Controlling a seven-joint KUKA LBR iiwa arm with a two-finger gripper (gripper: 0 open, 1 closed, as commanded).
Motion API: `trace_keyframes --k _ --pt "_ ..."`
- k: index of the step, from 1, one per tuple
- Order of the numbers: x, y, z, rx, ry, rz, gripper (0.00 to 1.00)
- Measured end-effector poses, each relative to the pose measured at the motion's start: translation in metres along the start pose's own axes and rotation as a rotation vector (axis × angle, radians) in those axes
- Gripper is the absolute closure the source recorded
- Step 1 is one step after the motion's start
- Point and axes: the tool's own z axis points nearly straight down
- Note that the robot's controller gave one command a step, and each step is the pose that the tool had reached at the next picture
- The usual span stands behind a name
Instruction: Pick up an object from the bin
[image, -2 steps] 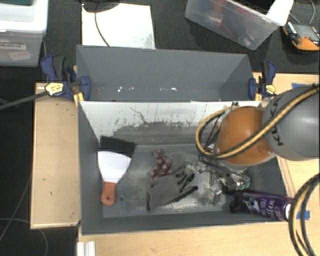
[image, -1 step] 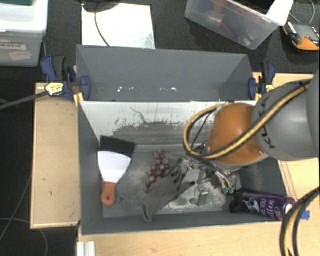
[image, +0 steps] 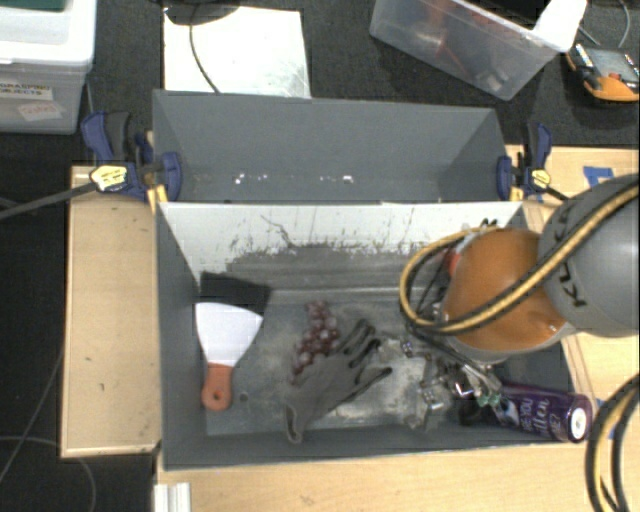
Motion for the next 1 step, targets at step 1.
trace_keyframes --k 1 --pt "-0.0801 0.0596 0.0296 0.001 -0.004 0.234 0.00"
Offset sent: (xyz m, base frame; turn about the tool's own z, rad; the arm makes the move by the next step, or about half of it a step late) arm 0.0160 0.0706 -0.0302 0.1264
